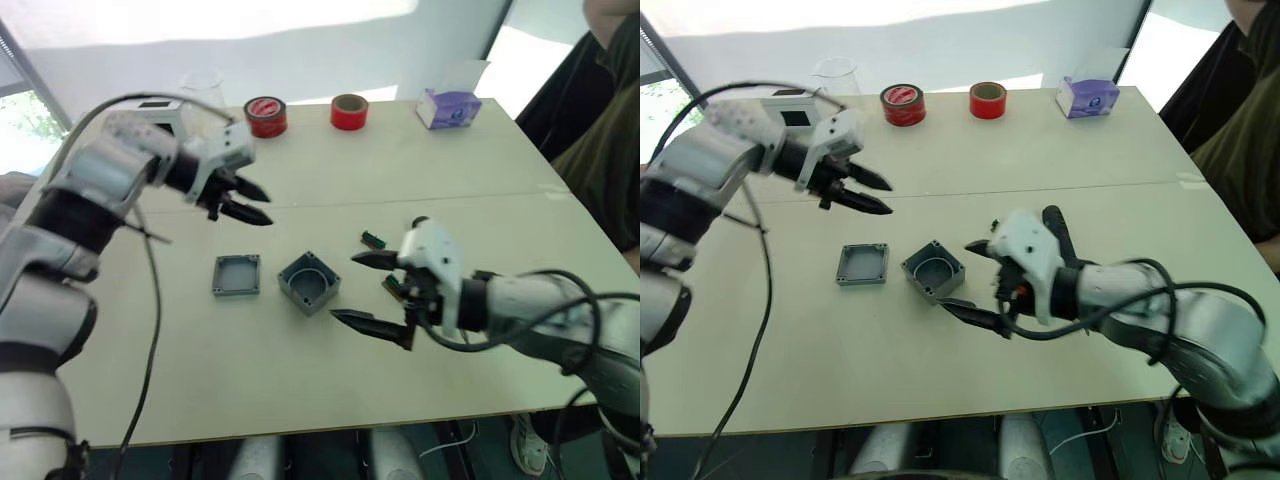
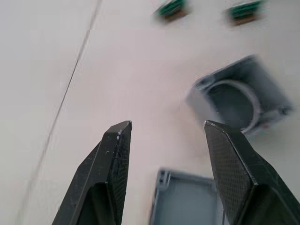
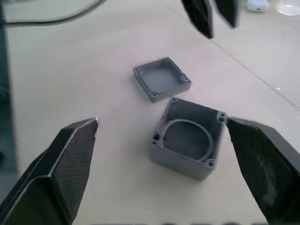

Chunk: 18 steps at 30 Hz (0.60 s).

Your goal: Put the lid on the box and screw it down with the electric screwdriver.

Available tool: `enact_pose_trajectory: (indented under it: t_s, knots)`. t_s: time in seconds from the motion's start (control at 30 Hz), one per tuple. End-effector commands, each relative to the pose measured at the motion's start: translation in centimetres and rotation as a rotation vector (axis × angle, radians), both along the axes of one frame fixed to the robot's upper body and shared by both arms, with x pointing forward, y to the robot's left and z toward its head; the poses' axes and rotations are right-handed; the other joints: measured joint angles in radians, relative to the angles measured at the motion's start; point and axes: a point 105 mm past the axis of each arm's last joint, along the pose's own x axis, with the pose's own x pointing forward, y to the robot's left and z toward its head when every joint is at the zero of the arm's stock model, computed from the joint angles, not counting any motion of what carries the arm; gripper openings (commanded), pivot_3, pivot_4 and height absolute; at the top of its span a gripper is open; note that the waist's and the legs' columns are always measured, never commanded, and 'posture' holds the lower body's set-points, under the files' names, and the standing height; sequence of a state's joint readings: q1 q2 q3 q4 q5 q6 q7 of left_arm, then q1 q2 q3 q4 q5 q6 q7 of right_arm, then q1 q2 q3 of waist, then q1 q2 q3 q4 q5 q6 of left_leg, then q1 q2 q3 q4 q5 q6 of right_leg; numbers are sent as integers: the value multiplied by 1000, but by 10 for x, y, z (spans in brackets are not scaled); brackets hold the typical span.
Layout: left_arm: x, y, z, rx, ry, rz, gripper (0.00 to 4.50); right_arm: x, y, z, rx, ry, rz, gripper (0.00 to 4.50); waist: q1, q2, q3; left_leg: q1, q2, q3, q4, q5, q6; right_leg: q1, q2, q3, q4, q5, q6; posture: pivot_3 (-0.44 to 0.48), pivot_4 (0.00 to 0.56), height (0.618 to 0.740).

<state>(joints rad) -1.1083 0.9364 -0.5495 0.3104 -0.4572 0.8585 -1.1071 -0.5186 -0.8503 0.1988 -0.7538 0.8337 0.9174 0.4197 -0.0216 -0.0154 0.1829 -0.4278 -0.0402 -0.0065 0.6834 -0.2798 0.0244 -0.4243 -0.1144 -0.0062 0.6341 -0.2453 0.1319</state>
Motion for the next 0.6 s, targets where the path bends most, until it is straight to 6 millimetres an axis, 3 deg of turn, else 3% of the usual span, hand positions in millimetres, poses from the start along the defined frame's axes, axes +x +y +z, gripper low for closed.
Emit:
enact_pose_trajectory:
  t_s: [0.03,0.2,0.4,0.6]
  knots:
    - [-20,19,10,30,39,290,2471,5,15,9,30,-92,60,4500,7,-2,1,0,0,0,0,0,0,0,0,0,0,0,0,0,150,740]
    - [-36,37,-10,45,108,530,2471,4,35,11,60,-118,147,4500,13,-2,1,0,-1,0,1,1,-2,1,-1,0,0,0,0,0,150,740]
    - [-36,44,-26,34,156,596,2471,6,45,4,64,-114,181,4500,12,-3,1,1,-1,0,0,5,-9,0,-1,0,2,0,0,0,150,740]
    - [-31,44,-37,42,225,637,2471,9,43,2,56,-119,157,4500,11,-3,1,1,-2,0,0,6,-10,-1,-2,0,3,0,0,0,150,740]
